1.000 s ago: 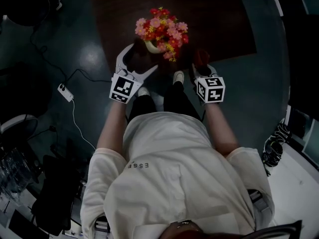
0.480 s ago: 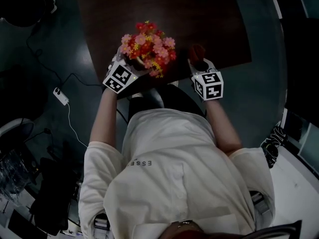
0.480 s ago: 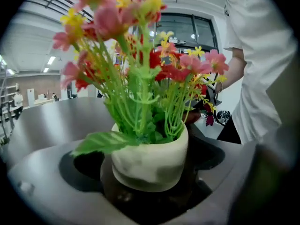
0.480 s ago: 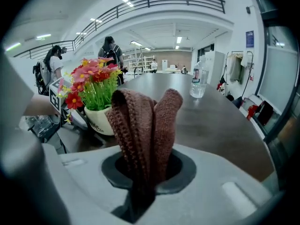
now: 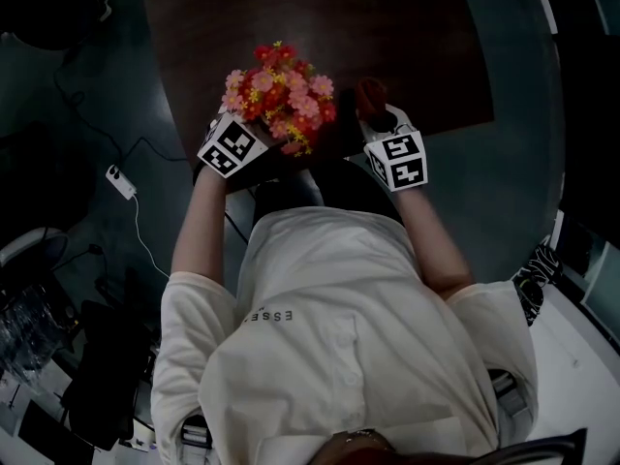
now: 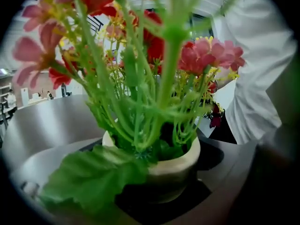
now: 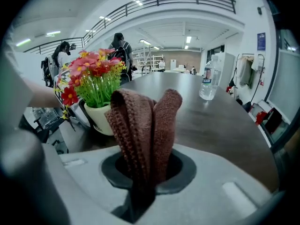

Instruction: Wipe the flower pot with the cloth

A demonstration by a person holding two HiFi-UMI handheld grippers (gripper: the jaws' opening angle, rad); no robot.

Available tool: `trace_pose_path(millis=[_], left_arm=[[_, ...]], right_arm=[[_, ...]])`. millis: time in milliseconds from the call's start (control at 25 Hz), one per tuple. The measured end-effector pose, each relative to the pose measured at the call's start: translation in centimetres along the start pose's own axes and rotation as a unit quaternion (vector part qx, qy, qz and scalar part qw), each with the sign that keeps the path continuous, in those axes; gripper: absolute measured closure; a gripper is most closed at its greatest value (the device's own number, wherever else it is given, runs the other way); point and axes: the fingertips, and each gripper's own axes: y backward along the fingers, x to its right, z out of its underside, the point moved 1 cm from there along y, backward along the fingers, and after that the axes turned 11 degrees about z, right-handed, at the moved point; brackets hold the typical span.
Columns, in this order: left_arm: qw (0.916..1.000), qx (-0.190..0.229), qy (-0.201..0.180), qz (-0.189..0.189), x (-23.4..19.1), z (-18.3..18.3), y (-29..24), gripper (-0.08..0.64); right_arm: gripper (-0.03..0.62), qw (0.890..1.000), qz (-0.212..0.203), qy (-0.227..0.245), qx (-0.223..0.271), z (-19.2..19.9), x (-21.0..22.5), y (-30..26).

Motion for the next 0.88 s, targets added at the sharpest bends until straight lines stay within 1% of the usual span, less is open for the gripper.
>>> trace_pose_path(millis=[120, 240, 320, 400, 480, 640, 800, 880], left_arm=[[0.9998, 0.003, 0.015, -0.012, 0.3, 0.0, 0.6, 0.003], [0.9981, 0.030, 0.041, -0.035, 0.7, -1.7, 1.4, 0.003], [0.9942, 0.065, 0.067, -0.053, 0.5, -4.2, 2.2, 0.003], [0.9878, 0.102, 0.096, -0.068, 0.3, -6.8, 3.2, 0.003], [0.9823, 0.121, 0.117, -0.081, 0.1, -8.8, 4.1, 0.003], [0.9771, 0.132, 0.131, -0.103, -0.3, -11.9, 5.2, 0.003], [0.9718, 0.147, 0.139, -0.121, -0.5, -13.9, 6.1, 0.003], [0.9709, 0.147, 0.137, -0.130, -0.6, -14.6, 6.4, 0.003]], right_arm=[[0.545, 1.000, -0.006, 0.013, 0.001, -0.4, -0.3, -0.1], [0.545, 1.000, -0.011, 0.027, 0.006, -1.0, -0.2, 0.4], [0.545, 0.999, -0.020, 0.029, 0.013, -1.9, -0.3, 0.4], [0.546, 0.999, -0.033, 0.030, 0.022, -3.1, -1.0, 0.2], [0.545, 0.998, -0.049, 0.033, 0.036, -4.5, -2.0, 0.3], [0.545, 0.993, -0.083, 0.045, 0.071, -7.8, -4.0, 0.7], [0.546, 0.984, -0.127, 0.070, 0.107, -10.5, -6.5, 1.8], [0.545, 0.980, -0.139, 0.078, 0.120, -11.5, -7.2, 2.1]])
